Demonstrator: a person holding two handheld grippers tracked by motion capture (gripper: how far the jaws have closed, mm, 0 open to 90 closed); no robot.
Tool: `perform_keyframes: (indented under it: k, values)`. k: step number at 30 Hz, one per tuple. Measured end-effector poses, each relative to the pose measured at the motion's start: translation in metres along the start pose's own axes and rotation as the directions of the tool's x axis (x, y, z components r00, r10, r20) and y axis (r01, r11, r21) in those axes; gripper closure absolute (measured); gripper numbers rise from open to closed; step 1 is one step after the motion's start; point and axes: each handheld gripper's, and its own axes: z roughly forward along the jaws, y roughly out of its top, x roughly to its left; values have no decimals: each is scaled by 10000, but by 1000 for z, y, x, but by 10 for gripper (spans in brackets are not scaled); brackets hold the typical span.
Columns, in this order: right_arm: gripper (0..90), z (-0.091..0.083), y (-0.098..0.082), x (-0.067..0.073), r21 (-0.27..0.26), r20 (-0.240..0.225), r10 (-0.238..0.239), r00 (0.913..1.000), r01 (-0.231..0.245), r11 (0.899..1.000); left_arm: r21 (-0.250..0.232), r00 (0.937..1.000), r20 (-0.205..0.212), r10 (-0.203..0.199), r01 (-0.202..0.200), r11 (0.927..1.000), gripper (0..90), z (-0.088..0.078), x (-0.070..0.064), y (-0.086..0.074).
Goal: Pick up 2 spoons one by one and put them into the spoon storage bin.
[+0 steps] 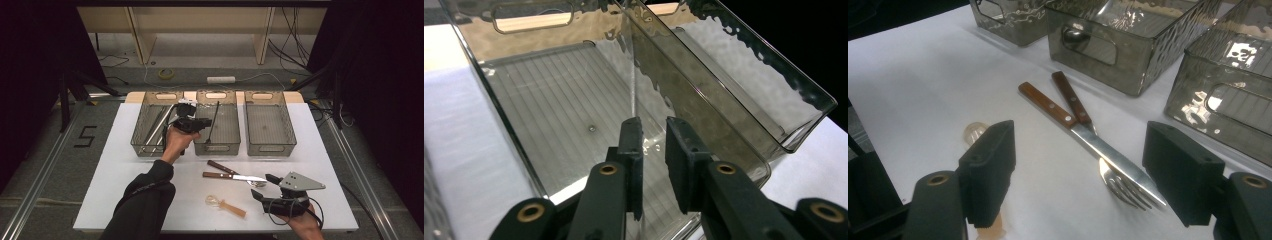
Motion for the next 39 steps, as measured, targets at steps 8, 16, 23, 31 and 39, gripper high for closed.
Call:
perform_keyframes:
  k: [8, 16, 23, 31, 39]
  values:
    - [305, 1, 0, 1, 62, -19, -15, 10000, 15, 10000, 376, 9992, -55, 384, -382, 9986, 505, -25, -6, 0]
    - [303, 3, 1, 4, 200, -235, 39, 9997, -34, 9998, 497, 9967, 34, 813, -814, 9954, 377, -59, -4, -18]
    - [300, 10, 5, 11, 560, -710, -68, 9975, 108, 9984, 479, 9936, -30, 1127, -1124, 9925, 316, -82, 2, -42]
    - [297, 11, 7, 12, 714, -814, -36, 9967, 94, 9974, 332, 9908, 117, 1347, -1350, 9903, 290, -101, 3, -58]
    - [295, 16, 9, 18, 947, -1061, -146, 9942, 247, 9952, 170, 9900, 268, 1383, -1388, 9902, 262, -114, 0, -77]
